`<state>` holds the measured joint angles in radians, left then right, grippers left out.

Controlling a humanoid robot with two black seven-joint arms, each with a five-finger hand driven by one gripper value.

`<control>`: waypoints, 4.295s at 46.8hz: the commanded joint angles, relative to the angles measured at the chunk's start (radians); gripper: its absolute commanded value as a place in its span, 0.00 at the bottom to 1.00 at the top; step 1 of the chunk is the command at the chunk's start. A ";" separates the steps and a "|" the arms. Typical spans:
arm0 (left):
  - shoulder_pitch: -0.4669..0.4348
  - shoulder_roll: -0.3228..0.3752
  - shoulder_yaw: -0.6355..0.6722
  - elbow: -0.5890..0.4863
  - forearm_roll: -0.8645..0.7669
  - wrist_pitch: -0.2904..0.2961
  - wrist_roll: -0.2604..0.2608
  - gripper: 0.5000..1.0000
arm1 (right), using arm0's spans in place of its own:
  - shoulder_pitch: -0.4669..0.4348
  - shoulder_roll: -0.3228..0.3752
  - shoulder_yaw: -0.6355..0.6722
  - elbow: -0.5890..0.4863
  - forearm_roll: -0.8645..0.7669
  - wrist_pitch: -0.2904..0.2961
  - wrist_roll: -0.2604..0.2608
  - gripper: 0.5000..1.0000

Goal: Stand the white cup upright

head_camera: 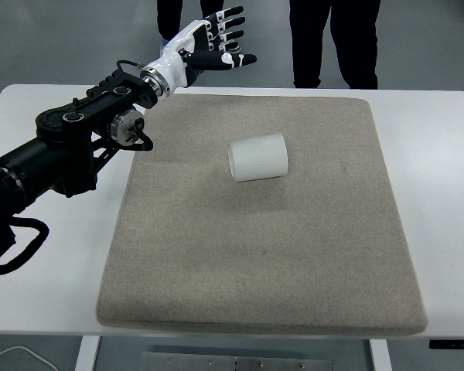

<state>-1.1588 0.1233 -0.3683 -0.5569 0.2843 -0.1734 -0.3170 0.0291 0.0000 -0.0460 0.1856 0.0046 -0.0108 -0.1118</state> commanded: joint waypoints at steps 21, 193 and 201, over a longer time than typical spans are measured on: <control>-0.212 0.128 0.324 -0.314 0.041 0.064 0.225 0.98 | 0.000 0.000 0.000 0.000 0.000 0.000 0.000 0.86; -0.134 0.144 0.402 -0.328 0.234 0.192 0.069 0.02 | 0.000 0.000 0.000 0.000 0.000 0.000 0.000 0.86; -0.045 0.191 0.267 -0.331 0.243 0.193 -0.017 0.02 | 0.000 0.000 0.000 0.000 0.000 0.000 0.000 0.86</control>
<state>-1.2462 0.2972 -0.0439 -0.8852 0.5195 0.0200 -0.3124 0.0291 0.0000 -0.0460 0.1856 0.0046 -0.0108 -0.1119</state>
